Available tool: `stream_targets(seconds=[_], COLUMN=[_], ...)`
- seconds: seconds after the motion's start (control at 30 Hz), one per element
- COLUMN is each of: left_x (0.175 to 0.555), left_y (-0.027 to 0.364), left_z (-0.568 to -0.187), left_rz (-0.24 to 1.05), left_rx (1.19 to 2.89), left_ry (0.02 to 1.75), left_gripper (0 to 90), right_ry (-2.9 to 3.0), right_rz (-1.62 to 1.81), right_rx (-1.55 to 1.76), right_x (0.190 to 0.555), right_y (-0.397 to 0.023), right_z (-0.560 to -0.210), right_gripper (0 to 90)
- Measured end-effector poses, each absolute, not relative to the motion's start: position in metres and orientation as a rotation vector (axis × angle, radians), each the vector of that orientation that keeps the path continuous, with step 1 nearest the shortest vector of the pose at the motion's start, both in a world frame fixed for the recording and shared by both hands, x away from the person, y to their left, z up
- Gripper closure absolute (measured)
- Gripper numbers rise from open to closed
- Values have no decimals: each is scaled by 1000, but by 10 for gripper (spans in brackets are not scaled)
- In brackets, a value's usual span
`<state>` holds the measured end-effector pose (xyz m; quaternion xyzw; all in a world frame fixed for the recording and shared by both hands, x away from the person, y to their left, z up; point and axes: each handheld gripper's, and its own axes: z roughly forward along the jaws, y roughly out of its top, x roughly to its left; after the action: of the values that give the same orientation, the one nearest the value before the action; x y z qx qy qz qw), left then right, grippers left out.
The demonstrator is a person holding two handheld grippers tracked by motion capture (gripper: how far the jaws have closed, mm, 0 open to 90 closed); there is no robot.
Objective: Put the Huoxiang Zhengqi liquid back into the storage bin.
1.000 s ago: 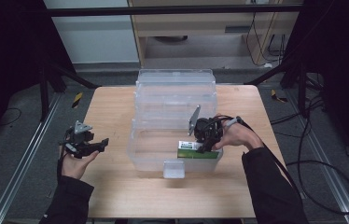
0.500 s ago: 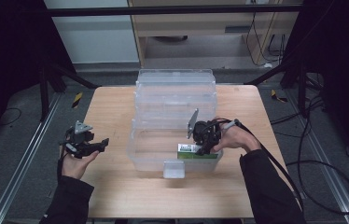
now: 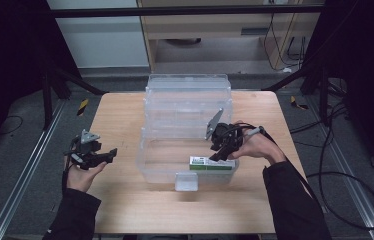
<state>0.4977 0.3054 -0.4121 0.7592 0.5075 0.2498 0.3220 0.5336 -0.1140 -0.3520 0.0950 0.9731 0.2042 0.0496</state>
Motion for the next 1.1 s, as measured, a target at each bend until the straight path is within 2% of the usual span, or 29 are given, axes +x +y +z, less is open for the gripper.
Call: stream_targets(seconds=[0.37,1.1], left_x=[497,495], left_y=[306,306], left_z=[-411,-409], left_rz=[660,662], left_rx=[1994,1983], left_ry=[1333,1318], left_gripper=[343,342], right_ry=[2893,2954], right_rz=[727,748], right_rx=[363,326], right_x=[522,500], right_y=[-120,-92], right_z=[-334,-354], right_gripper=[601,595])
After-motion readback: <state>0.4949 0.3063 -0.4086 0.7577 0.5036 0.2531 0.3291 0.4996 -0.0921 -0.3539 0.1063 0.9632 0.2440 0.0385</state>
